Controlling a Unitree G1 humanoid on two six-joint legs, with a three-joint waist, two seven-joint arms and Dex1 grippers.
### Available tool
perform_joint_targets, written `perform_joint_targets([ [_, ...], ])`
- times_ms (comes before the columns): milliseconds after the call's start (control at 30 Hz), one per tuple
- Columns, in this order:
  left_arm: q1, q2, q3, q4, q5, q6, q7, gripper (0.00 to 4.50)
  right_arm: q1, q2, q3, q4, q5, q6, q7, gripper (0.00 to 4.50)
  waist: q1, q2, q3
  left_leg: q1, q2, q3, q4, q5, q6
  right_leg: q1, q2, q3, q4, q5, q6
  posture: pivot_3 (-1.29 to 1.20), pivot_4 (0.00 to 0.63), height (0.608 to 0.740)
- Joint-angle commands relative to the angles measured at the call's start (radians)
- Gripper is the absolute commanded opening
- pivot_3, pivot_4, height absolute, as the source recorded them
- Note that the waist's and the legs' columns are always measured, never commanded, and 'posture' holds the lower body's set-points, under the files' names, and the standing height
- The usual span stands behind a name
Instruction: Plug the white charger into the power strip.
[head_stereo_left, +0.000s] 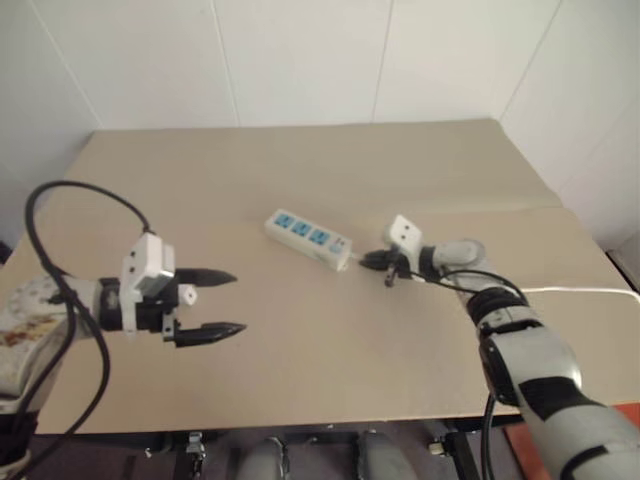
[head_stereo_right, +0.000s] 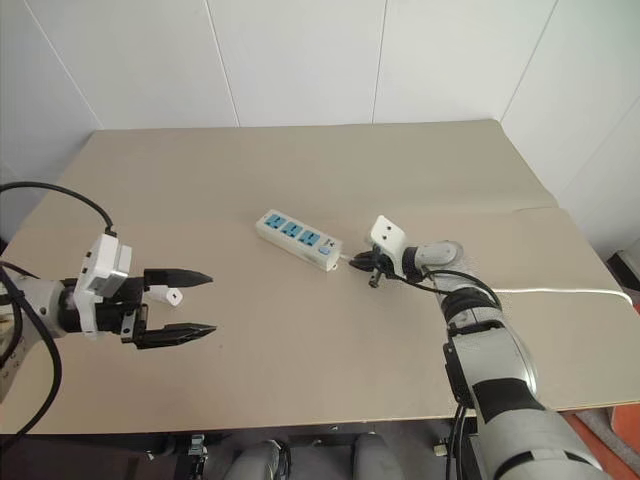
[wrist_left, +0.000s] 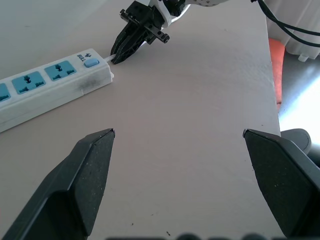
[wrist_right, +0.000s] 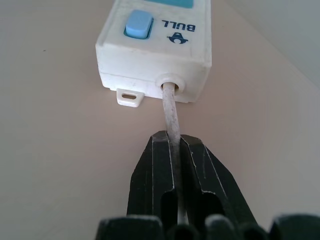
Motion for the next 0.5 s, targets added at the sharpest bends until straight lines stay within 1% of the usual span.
perform_joint_targets([
  [33,-0.008,0.008,0.017,-0.012,0.002,-0.019,-0.005,4.50,0.175,-0.076,-0.026,-0.328,0.079,0.055,0.089,0.01,0.007,0.000,0.000,-0.001,0.000,0.000,0.000,0.000,0.000,0.000,0.000,0.000,0.000,0.000,0.000,0.00,0.150,0.740],
  [100,-0.002,0.003,0.023,-0.004,0.001,-0.014,0.006,4.50,0.340,-0.136,-0.041,-0.589,0.129,0.136,0.119,0.01,0.021,0.000,0.000,-0.003,0.001,-0.001,0.000,0.000,0.000,-0.001,-0.001,-0.001,-0.001,0.000,0.000,0.00,0.150,0.740],
  [167,0.002,0.007,0.020,0.005,0.007,-0.017,0.001,4.50,0.468,-0.180,-0.057,-0.776,0.154,0.219,0.097,0.01,0.028,0.000,0.000,-0.004,0.000,-0.001,0.000,0.000,0.000,-0.002,-0.001,-0.001,-0.001,0.000,0.000,0.00,0.150,0.740],
  [267,-0.005,0.016,0.002,0.017,0.020,-0.032,-0.020,4.50,0.568,-0.190,-0.076,-0.926,0.182,0.323,0.036,0.01,0.024,0.000,0.000,-0.003,0.000,-0.001,0.001,0.000,0.000,-0.002,-0.001,0.001,-0.001,0.000,0.001,0.00,0.150,0.740],
  [333,-0.029,0.014,-0.017,0.034,0.030,-0.039,-0.030,4.50,0.591,-0.166,-0.084,-0.970,0.194,0.395,-0.022,0.01,0.018,0.000,0.000,0.002,0.000,0.000,0.001,0.000,0.000,0.003,0.000,0.002,0.000,0.000,0.001,0.00,0.150,0.740],
  [400,-0.057,0.011,-0.036,0.055,0.043,-0.044,-0.036,4.50,0.614,-0.163,-0.070,-1.005,0.177,0.419,-0.051,0.74,0.018,0.000,0.000,0.006,0.000,0.001,0.001,0.000,0.000,0.004,0.002,0.002,0.001,0.001,0.000,0.00,0.150,0.740],
  [467,-0.076,0.009,-0.045,0.072,0.049,-0.046,-0.044,4.50,0.636,-0.155,-0.071,-1.050,0.184,0.443,-0.075,1.35,0.020,0.000,0.000,0.006,0.001,0.002,0.001,0.000,0.001,0.005,0.002,0.001,0.001,0.001,0.000,0.00,0.150,0.740],
  [500,-0.082,0.009,-0.048,0.079,0.052,-0.048,-0.048,4.50,0.643,-0.148,-0.079,-1.072,0.199,0.460,-0.089,1.73,0.021,0.000,0.000,0.006,0.001,0.002,0.001,0.000,0.001,0.004,0.003,0.001,0.002,0.001,0.000,0.00,0.150,0.740],
])
